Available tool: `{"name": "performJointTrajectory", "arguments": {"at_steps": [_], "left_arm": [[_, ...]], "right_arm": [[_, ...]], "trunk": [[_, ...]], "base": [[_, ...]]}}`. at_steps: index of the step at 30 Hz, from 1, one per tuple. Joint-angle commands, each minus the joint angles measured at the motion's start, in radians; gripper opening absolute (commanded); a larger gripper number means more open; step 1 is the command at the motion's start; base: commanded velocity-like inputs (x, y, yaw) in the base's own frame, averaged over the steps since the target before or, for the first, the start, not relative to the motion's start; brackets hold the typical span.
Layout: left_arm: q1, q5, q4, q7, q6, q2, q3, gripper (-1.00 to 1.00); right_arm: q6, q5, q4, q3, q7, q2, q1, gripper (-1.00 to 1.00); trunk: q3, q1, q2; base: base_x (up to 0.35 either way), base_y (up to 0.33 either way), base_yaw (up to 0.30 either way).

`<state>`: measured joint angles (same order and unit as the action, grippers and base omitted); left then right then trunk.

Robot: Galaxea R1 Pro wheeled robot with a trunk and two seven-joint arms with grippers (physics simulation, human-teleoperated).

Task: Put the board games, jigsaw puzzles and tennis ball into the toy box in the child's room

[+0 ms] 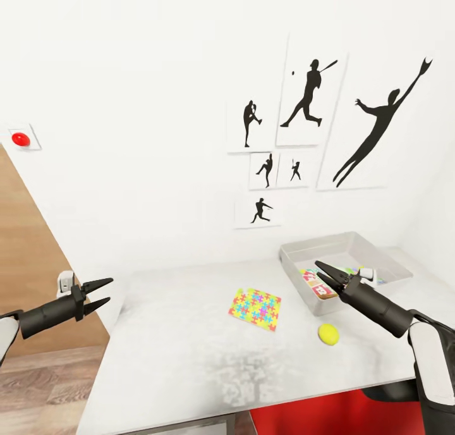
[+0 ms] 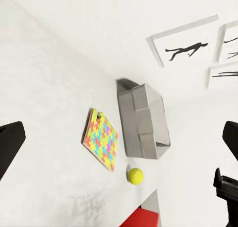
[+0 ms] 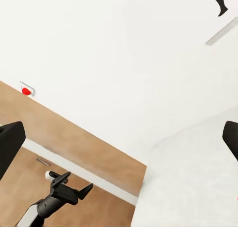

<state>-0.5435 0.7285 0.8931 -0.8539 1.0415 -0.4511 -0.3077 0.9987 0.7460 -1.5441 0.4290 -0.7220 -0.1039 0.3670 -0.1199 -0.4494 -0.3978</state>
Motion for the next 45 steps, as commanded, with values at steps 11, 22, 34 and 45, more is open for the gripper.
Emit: {"name": "performJointTrajectory", "arguments": {"at_steps": [11,22,34,45], "left_arm": [[-0.001,-0.006,0.000,-0.005,0.003,0.000,0.000,1.00],[-0.001,-0.009,0.000,-0.005,0.003,-0.001,-0.003,1.00],[-0.001,-0.005,-0.003,-0.005,0.003,-0.034,-0.005,1.00],[-0.001,-0.002,-0.003,-0.005,0.003,-0.038,-0.005,1.00]], "right_arm": [[0.034,-0.015,0.003,-0.187,0.393,0.052,0.149,1.00],[0.024,-0.012,0.337,-0.377,1.098,0.278,0.516,1.00],[-0.138,-0.026,0.722,-0.384,1.174,0.278,0.624,1.00],[-0.148,-0.029,0.731,-0.386,1.180,0.278,0.627,1.00]], "trunk": [[-0.002,-0.001,-0.002],[-0.002,-0.001,-0.002],[-0.002,-0.001,-0.002],[-0.002,-0.001,-0.002]], "base": [[0.000,0.001,0.000],[0.000,0.007,0.000],[0.000,0.130,0.000],[0.000,0.102,0.000]]}}
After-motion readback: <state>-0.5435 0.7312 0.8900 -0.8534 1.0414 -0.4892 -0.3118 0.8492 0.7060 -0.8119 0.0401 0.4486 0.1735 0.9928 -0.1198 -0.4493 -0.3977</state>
